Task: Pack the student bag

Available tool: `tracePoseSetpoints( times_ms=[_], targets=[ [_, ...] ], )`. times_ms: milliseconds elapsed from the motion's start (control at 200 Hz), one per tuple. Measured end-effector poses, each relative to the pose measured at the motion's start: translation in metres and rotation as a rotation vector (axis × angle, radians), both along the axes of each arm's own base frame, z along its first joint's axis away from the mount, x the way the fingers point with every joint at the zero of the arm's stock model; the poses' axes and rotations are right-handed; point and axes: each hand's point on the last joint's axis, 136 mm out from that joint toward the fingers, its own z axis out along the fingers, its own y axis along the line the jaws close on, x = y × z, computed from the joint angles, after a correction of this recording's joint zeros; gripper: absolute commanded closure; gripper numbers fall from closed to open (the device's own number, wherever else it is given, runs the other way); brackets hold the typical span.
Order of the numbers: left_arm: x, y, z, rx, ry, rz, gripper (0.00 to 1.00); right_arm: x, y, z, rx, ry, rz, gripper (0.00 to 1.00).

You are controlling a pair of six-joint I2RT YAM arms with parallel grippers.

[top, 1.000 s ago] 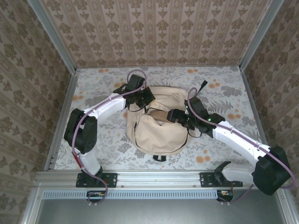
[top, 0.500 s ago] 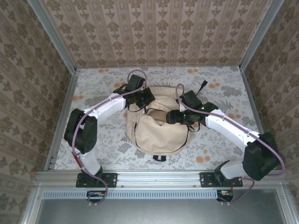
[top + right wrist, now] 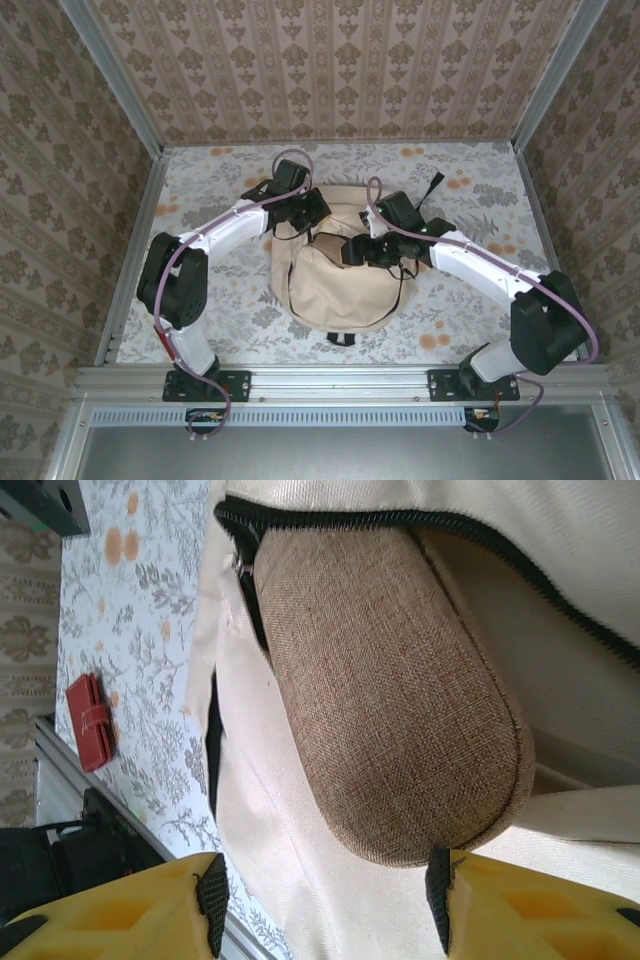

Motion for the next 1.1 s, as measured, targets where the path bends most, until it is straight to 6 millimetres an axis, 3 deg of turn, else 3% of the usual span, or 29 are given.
tracePoseSetpoints(
  times_ms=[155, 325, 380, 515, 575, 745, 1100],
  targets=[
    [0.0, 0.0, 0.0, 0.001, 0.0, 0.0, 1.0, -0.003, 0.007, -0.01, -0.008, 0.026, 0.014, 0.5],
    [0.0, 0.0, 0.0, -0.001, 0.001, -0.002, 1.0, 0.004, 0.0, -0.014, -0.073, -0.016, -0.028, 0.56],
    [0.0, 0.0, 0.0, 0.0, 0.0, -0.004, 1.0, 0.006, -0.004, -0.014, -0.115, -0.051, -0.045, 0.51],
    [-0.001, 0.0, 0.0, 0.004, -0.003, -0.01, 1.0, 0.008, -0.016, -0.003, -0.22, -0.171, -0.074, 0.22],
    [-0.001, 0.0, -0.001, 0.006, -0.004, -0.014, 1.0, 0.009, -0.019, 0.002, -0.244, -0.212, -0.072, 0.15],
    [-0.001, 0.0, 0.0, 0.008, -0.009, -0.022, 1.0, 0.009, -0.018, -0.004, -0.307, -0.251, 0.034, 0.15],
    [-0.002, 0.0, -0.001, 0.011, -0.008, -0.026, 1.0, 0.021, 0.006, -0.025, -0.361, -0.275, 0.22, 0.17]
  ],
)
